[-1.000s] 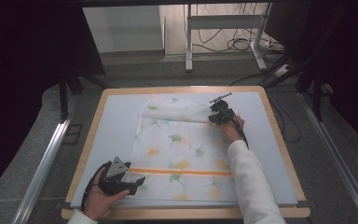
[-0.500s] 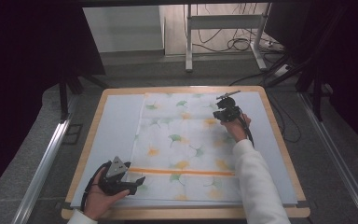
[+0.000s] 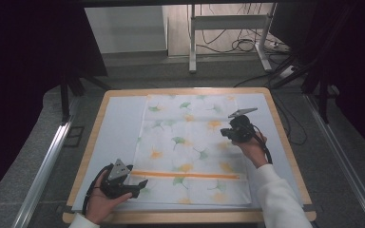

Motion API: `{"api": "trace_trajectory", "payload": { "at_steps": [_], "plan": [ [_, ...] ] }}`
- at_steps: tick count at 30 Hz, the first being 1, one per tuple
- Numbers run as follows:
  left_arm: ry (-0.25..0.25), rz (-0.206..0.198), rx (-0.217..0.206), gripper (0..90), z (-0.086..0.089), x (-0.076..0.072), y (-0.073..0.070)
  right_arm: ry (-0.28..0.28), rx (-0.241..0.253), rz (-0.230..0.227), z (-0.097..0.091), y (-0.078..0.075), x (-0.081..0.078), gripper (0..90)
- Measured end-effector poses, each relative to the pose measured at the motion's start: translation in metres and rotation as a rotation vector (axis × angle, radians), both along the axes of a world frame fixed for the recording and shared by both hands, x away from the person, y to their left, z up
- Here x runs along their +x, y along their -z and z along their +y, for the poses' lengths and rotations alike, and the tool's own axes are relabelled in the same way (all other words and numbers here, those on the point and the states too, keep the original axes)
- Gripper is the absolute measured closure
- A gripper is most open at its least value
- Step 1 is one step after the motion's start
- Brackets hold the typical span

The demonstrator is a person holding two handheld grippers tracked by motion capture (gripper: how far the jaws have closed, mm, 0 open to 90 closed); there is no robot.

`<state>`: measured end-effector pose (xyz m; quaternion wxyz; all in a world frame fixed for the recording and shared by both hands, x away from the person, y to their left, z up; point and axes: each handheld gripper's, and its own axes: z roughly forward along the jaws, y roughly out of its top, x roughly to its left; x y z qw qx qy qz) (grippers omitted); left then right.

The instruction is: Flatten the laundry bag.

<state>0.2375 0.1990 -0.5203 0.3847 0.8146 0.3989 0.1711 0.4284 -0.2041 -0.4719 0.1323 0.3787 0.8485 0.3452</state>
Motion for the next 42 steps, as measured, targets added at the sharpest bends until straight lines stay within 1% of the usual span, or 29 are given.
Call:
{"api": "trace_trajectory", "payload": {
  "at_steps": [2, 3, 4, 5, 8, 9, 11, 12, 13, 14, 18, 19, 20, 21, 22, 23, 25, 28, 32, 35, 37, 42],
  "plan": [
    [-0.002, -0.002, 0.002, 21.6, 0.0, 0.0, 0.0, -0.009, 0.013, -0.002, -0.004, 0.002, -0.01, 89.1],
    [-0.004, -0.003, 0.002, 21.6, 0.0, 0.0, 0.0, -0.014, 0.03, 0.001, -0.009, 0.004, -0.02, 89.1],
    [-0.005, -0.005, 0.002, 21.6, 0.0, 0.001, -0.001, -0.014, 0.03, 0.001, -0.009, 0.004, -0.02, 89.1],
    [-0.008, -0.007, 0.002, 21.7, 0.0, 0.001, -0.001, -0.014, 0.034, 0.005, -0.011, 0.004, -0.024, 89.1],
    [-0.014, -0.017, 0.008, 23.5, -0.002, 0.001, -0.001, -0.019, 0.056, 0.005, -0.02, 0.008, -0.038, 89.1],
    [-0.013, -0.018, 0.01, 23.7, -0.002, 0.001, -0.001, -0.025, 0.054, 0.008, -0.023, 0.009, -0.042, 89.1],
    [-0.01, -0.023, 0.013, 24.0, -0.003, 0.001, -0.001, -0.027, 0.035, 0.013, -0.026, 0.01, -0.049, 89.1],
    [-0.01, -0.029, 0.007, 24.0, -0.003, 0.001, -0.002, -0.03, 0.042, 0.01, -0.03, 0.01, -0.055, 89.1],
    [-0.01, -0.029, 0.007, 23.9, -0.003, 0.001, -0.002, -0.03, 0.042, 0.01, -0.03, 0.01, -0.055, 89.1],
    [-0.008, -0.031, 0.006, 23.9, -0.003, 0.001, -0.002, -0.024, 0.043, 0.007, -0.032, 0.01, -0.058, 89.1],
    [0.002, -0.028, 0.004, 23.4, -0.003, 0.002, -0.002, -0.038, 0.039, 0.004, -0.036, 0.01, -0.076, 89.1],
    [0.003, -0.027, 0.005, 23.3, -0.004, 0.002, -0.002, -0.042, 0.043, -0.004, -0.039, 0.009, -0.086, 89.1],
    [0.003, -0.026, 0.005, 23.3, -0.004, 0.002, -0.001, -0.042, 0.043, -0.004, -0.039, 0.009, -0.086, 89.1],
    [0.004, -0.026, 0.009, 23.2, -0.004, 0.002, -0.001, -0.043, 0.046, -0.003, -0.041, 0.009, -0.092, 89.1],
    [0.006, -0.027, 0.009, 23.3, -0.005, 0.003, -0.001, -0.036, 0.05, -0.005, -0.046, 0.012, -0.108, 89.0],
    [0.006, -0.027, 0.009, 23.2, -0.005, 0.003, -0.001, -0.036, 0.05, -0.005, -0.046, 0.012, -0.108, 89.0],
    [0.005, -0.03, 0.009, 23.2, -0.006, 0.003, -0.002, -0.034, 0.061, 0.005, -0.052, 0.016, -0.12, 89.0],
    [0.002, -0.031, 0.013, 23.2, -0.008, 0.004, -0.002, -0.028, 0.065, 0.014, -0.062, 0.02, -0.138, 89.0],
    [-0.001, -0.034, 0.006, 23.1, -0.012, 0.004, -0.002, -0.007, 0.086, 0.006, -0.075, 0.019, -0.153, 86.8],
    [-0.003, -0.037, 0.006, 23.1, -0.014, 0.004, -0.003, 0.016, 0.092, -0.006, -0.085, 0.02, -0.163, 88.9],
    [-0.005, -0.038, 0.006, 23.1, -0.016, 0.005, -0.003, 0.035, 0.103, -0.003, -0.093, 0.021, -0.168, 89.1],
    [0.001, -0.047, 0.003, 23.0, -0.023, 0.006, -0.005, 0.06, 0.116, 0.002, -0.101, 0.023, -0.171, 89.2]
  ]
}}
